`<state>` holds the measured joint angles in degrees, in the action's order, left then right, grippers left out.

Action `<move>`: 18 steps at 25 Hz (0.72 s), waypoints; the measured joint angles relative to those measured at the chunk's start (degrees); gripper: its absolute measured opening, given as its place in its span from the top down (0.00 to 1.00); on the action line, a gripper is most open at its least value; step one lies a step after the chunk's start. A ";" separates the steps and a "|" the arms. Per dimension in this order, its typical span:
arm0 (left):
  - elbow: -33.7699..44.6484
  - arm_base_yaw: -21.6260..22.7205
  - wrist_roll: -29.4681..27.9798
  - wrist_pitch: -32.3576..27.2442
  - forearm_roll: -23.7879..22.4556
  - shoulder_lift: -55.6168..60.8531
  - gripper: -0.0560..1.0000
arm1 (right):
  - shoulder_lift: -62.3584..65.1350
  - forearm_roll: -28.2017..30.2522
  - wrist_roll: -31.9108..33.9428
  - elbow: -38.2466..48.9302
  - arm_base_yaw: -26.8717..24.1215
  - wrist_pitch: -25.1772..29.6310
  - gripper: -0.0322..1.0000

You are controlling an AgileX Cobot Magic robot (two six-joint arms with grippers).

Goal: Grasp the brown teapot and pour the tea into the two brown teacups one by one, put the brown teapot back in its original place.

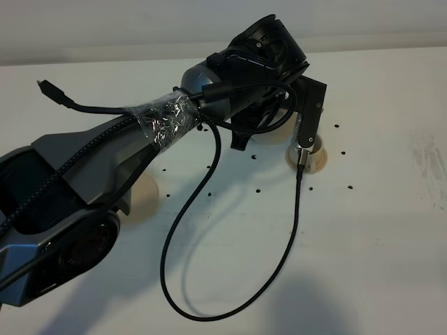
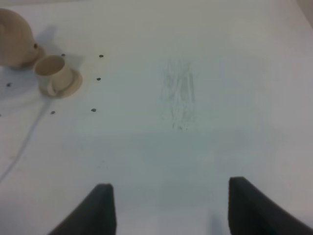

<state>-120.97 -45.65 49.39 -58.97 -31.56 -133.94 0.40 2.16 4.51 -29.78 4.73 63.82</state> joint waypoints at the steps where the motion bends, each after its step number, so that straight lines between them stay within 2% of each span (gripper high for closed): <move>1: 0.00 0.00 0.24 0.00 0.00 0.00 0.94 | 0.00 0.00 0.00 0.00 0.00 0.00 0.50; 18: 0.00 0.00 3.66 0.00 -0.83 0.00 0.94 | 0.00 0.00 0.00 0.00 0.00 0.00 0.50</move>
<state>-120.97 -45.65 53.06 -58.97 -32.39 -133.94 0.40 2.16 4.51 -29.78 4.73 63.82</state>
